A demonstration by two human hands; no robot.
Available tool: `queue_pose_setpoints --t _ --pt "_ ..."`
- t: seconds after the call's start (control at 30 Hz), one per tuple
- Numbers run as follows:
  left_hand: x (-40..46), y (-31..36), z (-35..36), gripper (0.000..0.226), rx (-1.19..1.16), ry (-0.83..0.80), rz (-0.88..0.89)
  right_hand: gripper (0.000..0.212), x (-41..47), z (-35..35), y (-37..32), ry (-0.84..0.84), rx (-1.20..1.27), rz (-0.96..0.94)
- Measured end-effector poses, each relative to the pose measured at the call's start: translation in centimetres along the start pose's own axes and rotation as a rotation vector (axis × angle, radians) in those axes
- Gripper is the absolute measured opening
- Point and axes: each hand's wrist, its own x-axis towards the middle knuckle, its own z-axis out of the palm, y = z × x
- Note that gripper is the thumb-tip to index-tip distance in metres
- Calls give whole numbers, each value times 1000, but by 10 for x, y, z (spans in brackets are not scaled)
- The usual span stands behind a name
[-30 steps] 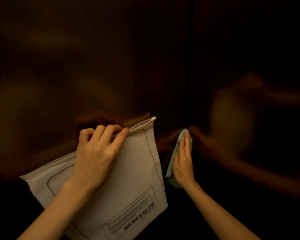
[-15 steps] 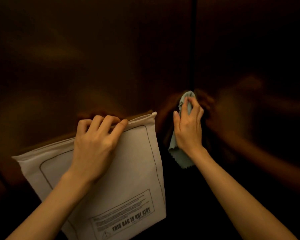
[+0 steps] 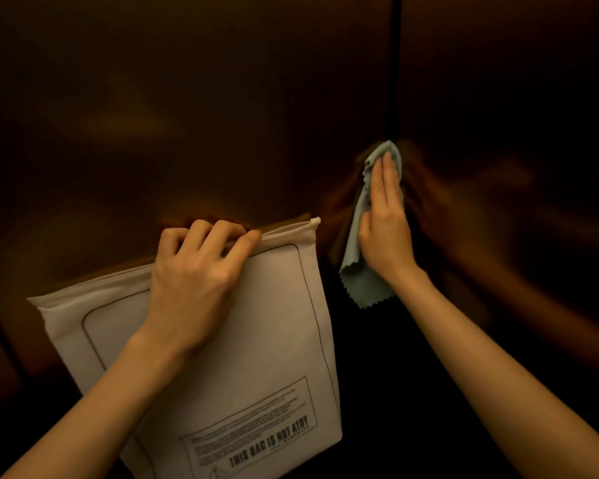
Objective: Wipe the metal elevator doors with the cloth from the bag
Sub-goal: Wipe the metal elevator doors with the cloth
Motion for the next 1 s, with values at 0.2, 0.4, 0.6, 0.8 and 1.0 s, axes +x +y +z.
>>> queue_pose_setpoints --t 0.2,0.4,0.6,0.8,1.0 --pt "12 -4 -6 32 -17 55 -21 84 -37 9 14 -9 -261 -104" --pt "22 -11 -8 32 -6 83 -4 90 -30 1 10 -89 -200 -64" --pt "39 -14 -10 31 -2 111 33 72 82 -31 -22 36 -280 -119" --pt "36 -16 -16 30 -26 137 4 66 53 -24 -17 83 -287 -158" --pt "33 -21 -23 32 -27 131 -12 78 -13 -11 -3 -22 -240 -111"
